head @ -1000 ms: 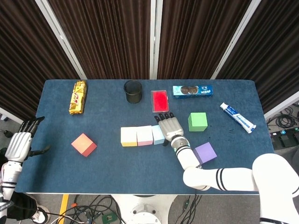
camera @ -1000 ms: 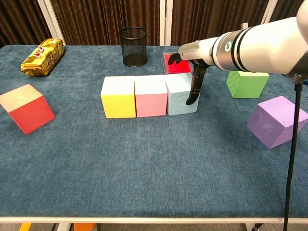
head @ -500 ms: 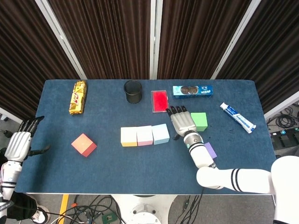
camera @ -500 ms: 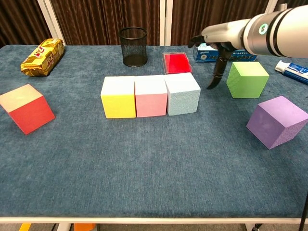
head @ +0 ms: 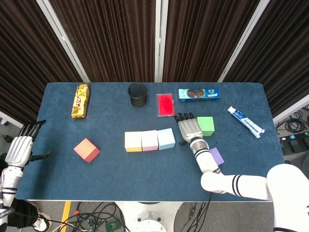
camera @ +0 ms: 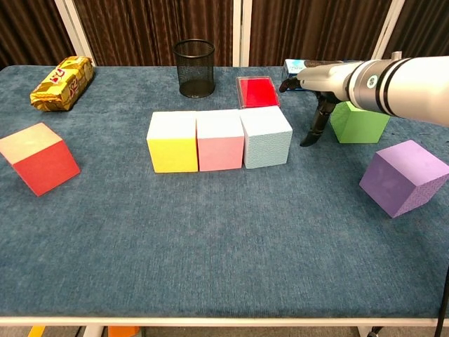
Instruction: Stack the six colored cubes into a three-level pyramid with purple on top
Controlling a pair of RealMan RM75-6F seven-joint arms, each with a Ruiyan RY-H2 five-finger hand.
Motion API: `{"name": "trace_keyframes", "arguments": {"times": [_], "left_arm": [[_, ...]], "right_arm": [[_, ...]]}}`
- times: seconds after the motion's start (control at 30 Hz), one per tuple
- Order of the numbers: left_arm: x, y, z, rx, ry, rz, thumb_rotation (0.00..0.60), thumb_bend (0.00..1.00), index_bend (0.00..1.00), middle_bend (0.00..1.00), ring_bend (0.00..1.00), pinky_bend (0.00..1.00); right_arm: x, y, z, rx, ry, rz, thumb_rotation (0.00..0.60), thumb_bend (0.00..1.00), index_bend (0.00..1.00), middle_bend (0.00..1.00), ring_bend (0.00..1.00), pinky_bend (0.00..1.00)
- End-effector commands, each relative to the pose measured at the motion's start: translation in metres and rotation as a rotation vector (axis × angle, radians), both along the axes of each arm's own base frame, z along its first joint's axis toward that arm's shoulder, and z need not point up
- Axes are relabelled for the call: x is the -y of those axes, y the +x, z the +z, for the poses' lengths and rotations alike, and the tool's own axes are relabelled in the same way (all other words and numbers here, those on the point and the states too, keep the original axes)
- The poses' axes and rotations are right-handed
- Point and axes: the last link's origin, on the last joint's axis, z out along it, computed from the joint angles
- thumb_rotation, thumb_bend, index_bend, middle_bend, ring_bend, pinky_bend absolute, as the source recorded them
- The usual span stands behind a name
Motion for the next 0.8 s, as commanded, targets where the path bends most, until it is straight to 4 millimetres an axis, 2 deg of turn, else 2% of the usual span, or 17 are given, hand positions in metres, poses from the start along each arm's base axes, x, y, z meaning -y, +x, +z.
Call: {"name": "trace_keyframes", "arguments": {"times": [0.03, 0.23, 0.47, 0.8], "left_arm": [[0.000, 0.000, 0.000, 0.000, 0.001, 0.001, 0.600, 0.20, 0.08, 0.09, 0.00, 0.06], [0.000, -0.002, 0.001, 0.001, 0.002, 0.005, 0.600, 0.20, 0.08, 0.09, 0.00, 0.06], [0.001, -0.002, 0.000, -0.002, -0.001, 0.007, 0.600, 0.20, 0.08, 0.09, 0.00, 0.06], [0.002, -0.002, 0.000, -0.002, -0.003, 0.004, 0.600, 0.20, 0.08, 0.09, 0.00, 0.06]], "right_arm": [[0.002, 0.002, -0.003, 0.020, -0.017, 0.005, 0.600, 0.07, 0.00, 0.00, 0.00, 0.00], [0.007, 0.006, -0.008, 0.044, -0.026, 0.006, 0.600, 0.10, 0.00, 0.00, 0.00, 0.00], [0.004, 0.011, -0.016, 0.057, -0.011, 0.021, 0.600, 0.10, 0.00, 0.00, 0.00, 0.00], [0.004, 0.014, -0.013, 0.058, -0.015, 0.020, 0.600, 0.10, 0.00, 0.00, 0.00, 0.00]]}}
